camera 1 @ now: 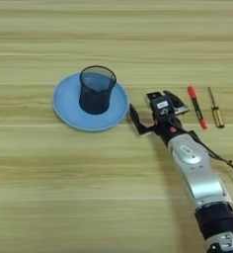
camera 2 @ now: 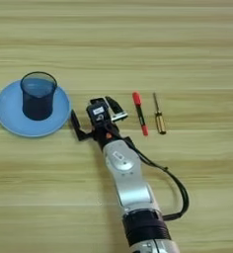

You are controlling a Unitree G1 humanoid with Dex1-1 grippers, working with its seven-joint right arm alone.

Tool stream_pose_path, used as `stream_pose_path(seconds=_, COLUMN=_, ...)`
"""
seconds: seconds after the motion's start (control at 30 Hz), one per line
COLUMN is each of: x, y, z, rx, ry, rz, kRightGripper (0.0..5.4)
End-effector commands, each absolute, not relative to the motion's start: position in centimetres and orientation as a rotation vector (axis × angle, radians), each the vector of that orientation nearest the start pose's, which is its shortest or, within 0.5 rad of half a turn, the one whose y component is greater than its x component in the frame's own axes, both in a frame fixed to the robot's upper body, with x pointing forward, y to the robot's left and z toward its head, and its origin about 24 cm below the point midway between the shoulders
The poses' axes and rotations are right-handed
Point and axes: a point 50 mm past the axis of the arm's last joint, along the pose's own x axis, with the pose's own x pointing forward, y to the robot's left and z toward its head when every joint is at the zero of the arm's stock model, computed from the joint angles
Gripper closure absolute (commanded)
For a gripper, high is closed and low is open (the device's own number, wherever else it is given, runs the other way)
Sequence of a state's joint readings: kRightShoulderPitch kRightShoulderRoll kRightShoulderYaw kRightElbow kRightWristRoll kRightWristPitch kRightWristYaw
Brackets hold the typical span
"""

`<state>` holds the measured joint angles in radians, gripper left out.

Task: Move the objects on the table

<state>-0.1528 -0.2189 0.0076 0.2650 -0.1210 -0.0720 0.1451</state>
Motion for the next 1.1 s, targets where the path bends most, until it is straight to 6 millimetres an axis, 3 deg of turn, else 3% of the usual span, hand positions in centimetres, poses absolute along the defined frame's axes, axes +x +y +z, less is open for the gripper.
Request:
stream_pose_path(seconds=0.03, x=29.5, y=-19.1, z=6.6, rx=-0.348, ry=-0.081, rz=0.113, kRightGripper=0.03)
stream_pose_path(seconds=0.5, x=31.0, y=-20.7, z=5.7, rx=-0.3, ry=-0.037, rz=0.06, kRightGripper=0.03)
stream_pose_path(seconds=1.1, x=33.0, y=-20.6, z=4.1, rx=-0.17, ry=0.044, rz=0.101, kRightGripper=0.03)
